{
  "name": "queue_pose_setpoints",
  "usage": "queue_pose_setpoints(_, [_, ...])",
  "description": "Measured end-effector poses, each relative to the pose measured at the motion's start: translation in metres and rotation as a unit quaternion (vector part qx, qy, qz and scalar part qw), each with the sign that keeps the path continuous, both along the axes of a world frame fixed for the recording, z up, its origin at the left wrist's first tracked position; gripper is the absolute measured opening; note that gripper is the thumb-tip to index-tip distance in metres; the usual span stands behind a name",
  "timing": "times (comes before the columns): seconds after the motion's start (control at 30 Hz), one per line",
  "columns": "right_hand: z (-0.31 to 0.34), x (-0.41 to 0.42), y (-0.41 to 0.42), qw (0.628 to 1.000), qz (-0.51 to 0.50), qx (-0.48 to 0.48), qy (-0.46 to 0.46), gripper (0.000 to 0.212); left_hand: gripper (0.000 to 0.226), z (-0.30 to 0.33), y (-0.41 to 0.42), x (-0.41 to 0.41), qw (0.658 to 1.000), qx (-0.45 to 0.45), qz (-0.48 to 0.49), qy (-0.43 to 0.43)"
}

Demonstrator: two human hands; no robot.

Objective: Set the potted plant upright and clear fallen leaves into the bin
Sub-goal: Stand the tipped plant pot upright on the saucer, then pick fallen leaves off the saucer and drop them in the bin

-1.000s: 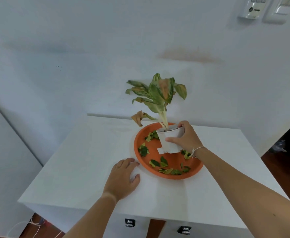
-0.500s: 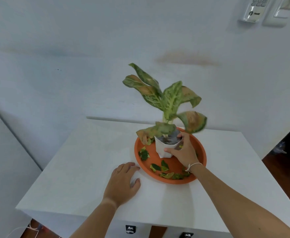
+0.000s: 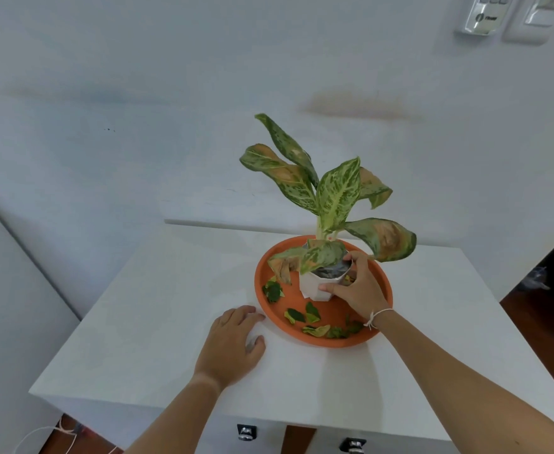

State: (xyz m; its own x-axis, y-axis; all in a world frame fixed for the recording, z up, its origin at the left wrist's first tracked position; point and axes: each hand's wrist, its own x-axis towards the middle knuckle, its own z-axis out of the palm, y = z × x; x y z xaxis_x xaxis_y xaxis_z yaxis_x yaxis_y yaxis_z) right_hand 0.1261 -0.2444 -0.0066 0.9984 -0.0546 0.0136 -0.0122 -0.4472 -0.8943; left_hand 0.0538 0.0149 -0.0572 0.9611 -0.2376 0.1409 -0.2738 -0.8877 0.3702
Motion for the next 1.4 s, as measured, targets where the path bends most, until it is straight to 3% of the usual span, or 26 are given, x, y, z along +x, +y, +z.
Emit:
queue_pose_setpoints(0.47, [0.001,-0.007,-0.005,1.0,0.023,0.016,0.009,0.067,0.059,0.001,-0.001,-0.001,1.0,-0.01,0.002,-0.013])
queue_pose_setpoints(0.6, [0.004,-0.014,-0.008,0.999,0.019,0.025,0.018,0.082,0.062,0.003,-0.001,-0.001,1.0,-0.008,-0.004,-0.01])
queue_pose_setpoints(0.7, [0.01,-0.019,-0.018,0.999,0.002,-0.054,0.01,0.083,0.064,0.005,-0.001,-0.001,1.0,-0.02,-0.009,-0.006])
queue_pose_setpoints(0.8, [0.015,-0.023,-0.029,0.988,0.031,-0.143,0.047,0.088,0.057,0.011,-0.004,0.001,0.995,-0.099,0.016,-0.002])
queue_pose_setpoints(0.97, [0.014,-0.032,-0.032,0.939,0.068,-0.311,0.125,0.097,0.027,0.021,-0.017,0.012,0.986,-0.152,0.06,-0.04])
queue_pose_setpoints(1.07, [0.013,-0.035,-0.028,0.905,0.084,-0.394,0.137,0.103,0.033,0.032,-0.029,0.018,0.983,-0.158,0.065,-0.066])
queue_pose_setpoints(1.23, [0.01,-0.037,-0.021,0.878,0.105,-0.44,0.156,0.109,0.068,0.043,-0.043,0.039,1.0,0.013,0.005,-0.002])
queue_pose_setpoints(1.4, [0.006,-0.035,-0.019,0.873,0.084,-0.459,0.143,0.11,0.093,0.041,-0.054,0.052,0.983,0.147,0.008,0.105])
